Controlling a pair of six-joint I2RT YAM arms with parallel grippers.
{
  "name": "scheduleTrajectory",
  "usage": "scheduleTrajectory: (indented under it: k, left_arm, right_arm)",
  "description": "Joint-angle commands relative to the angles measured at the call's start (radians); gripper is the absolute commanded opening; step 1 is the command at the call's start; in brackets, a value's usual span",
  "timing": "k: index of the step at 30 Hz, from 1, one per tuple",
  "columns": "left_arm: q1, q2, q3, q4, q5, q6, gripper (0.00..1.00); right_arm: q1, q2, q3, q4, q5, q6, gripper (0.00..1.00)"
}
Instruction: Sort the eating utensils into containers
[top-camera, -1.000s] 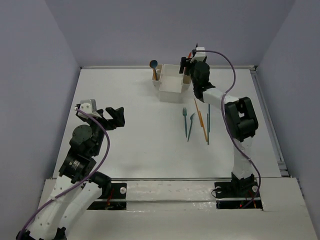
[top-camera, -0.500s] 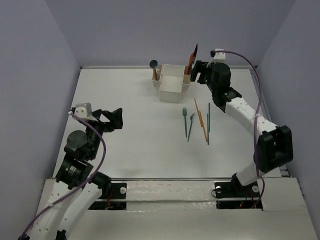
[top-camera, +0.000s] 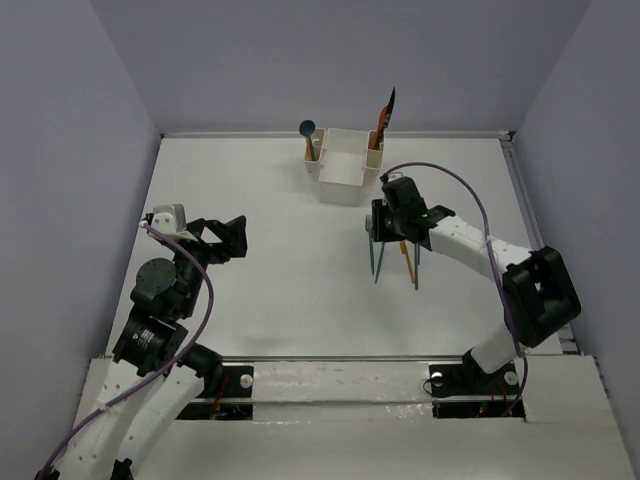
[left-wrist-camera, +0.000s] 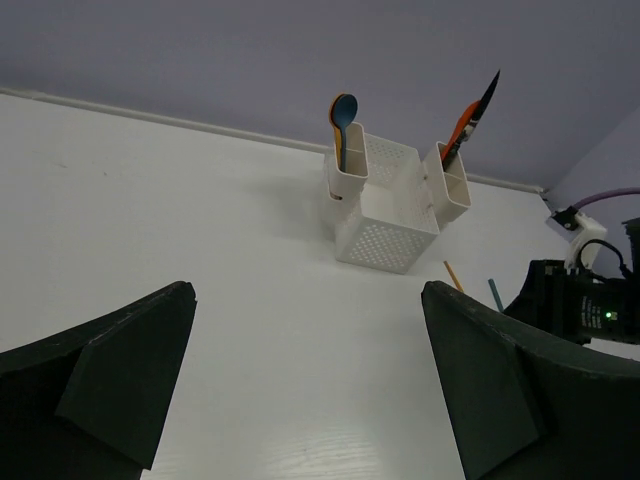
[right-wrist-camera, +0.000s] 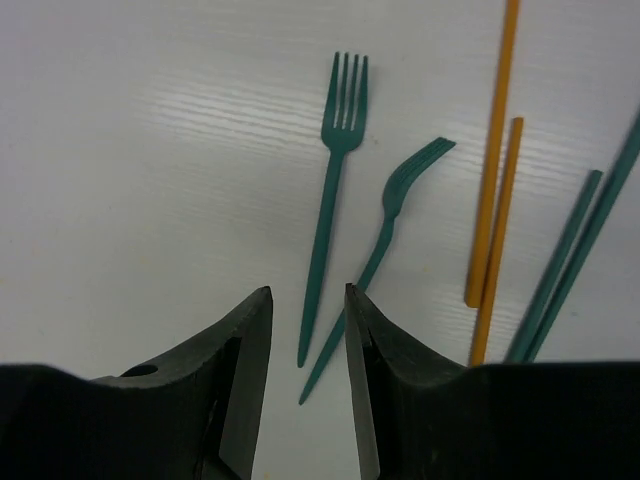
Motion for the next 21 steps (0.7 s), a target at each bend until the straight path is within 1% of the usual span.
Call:
scheduleTrajectory:
  k: [1,5,8,15,19,21]
  left_arm:
    - [0.007,-0.005,-0.001,0.036,0.008,-0.008,0.99]
    - [0.007,-0.008,-0.001,0.036,0.017,-0.008,0.99]
    - [0.007,-0.011,-0.003,0.038,0.027,-0.009,0.99]
    - [0.007,-0.005,-0.001,0.042,0.051,-0.014,0.99]
    - [0.007,-0.009,-0.003,0.042,0.053,-0.014,0.99]
    - [0.007,-0.011,-0.003,0.042,0.054,-0.014,0.99]
  right_arm:
    - [0.061,0.095,0.074,-0.061,0.049,0.009,0.4]
    - [0.061,0.159,0.101,-0.061,0.082,0.018,0.4]
    - [0.061,0.262,0.153,-0.084,0.107,0.023,0.39]
    - [0.061,0.345,0.184,-0.047,0.104,0.028,0.38]
    - [0.061,0.376,0.212,-0.057,0.128,0.025,0.38]
    - [0.061,0.396,0.227,-0.065,0.135,0.02,0.33]
